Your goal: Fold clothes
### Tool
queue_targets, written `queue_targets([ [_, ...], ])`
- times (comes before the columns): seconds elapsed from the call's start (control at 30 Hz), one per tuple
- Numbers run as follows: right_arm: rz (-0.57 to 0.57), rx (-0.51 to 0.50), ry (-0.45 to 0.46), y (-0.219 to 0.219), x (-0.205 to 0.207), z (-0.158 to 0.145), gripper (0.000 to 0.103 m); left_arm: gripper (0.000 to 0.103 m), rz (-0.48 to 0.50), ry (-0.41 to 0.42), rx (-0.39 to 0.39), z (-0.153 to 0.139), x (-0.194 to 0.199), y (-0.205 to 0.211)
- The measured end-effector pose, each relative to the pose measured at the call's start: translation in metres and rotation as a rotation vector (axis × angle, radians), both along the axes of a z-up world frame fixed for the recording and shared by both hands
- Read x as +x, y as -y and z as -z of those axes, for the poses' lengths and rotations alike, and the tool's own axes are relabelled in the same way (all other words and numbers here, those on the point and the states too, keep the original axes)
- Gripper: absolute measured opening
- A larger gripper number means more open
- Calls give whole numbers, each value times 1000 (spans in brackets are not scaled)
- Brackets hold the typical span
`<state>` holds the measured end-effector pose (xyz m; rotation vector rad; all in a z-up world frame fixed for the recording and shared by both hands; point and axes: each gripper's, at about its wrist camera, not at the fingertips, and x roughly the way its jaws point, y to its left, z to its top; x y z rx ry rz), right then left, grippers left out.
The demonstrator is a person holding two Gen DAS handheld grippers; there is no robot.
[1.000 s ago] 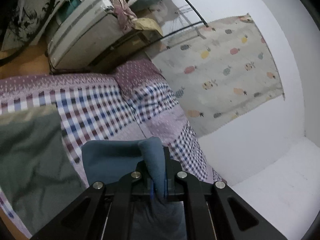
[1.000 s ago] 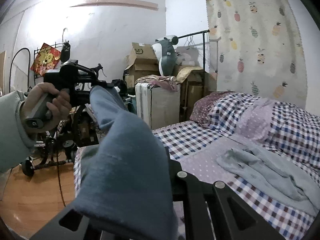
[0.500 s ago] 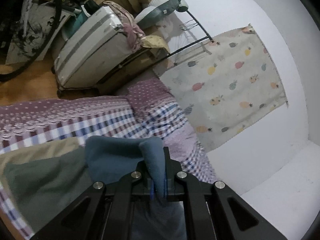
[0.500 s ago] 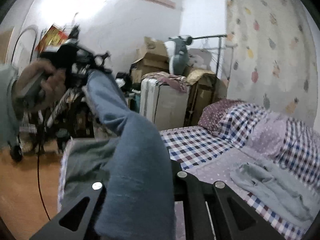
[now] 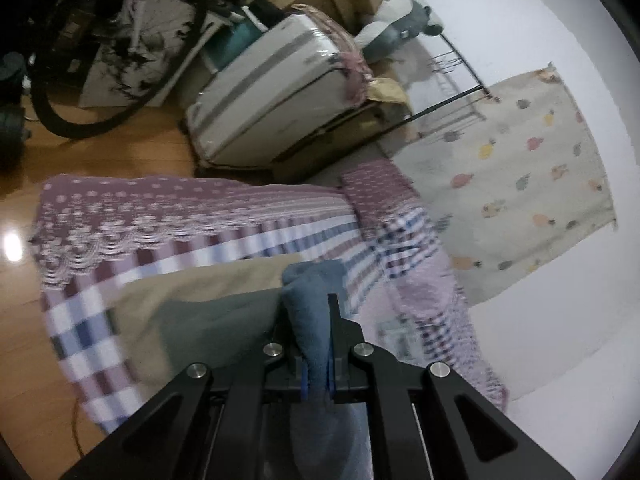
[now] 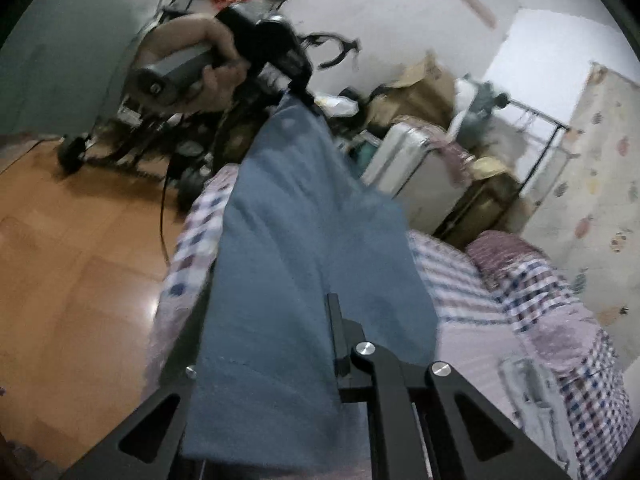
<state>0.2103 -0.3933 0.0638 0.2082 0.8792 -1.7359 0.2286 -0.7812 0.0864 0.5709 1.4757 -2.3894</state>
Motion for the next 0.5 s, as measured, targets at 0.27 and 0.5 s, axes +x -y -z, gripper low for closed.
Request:
queue_targets([
  [0.27,-47,113,50,-5,19,20,53,31,-94,142,-22,37,18,17],
  [0.5,-1,32,48,-43,26,-7,77,73,-209,74,-85,16,69,15],
])
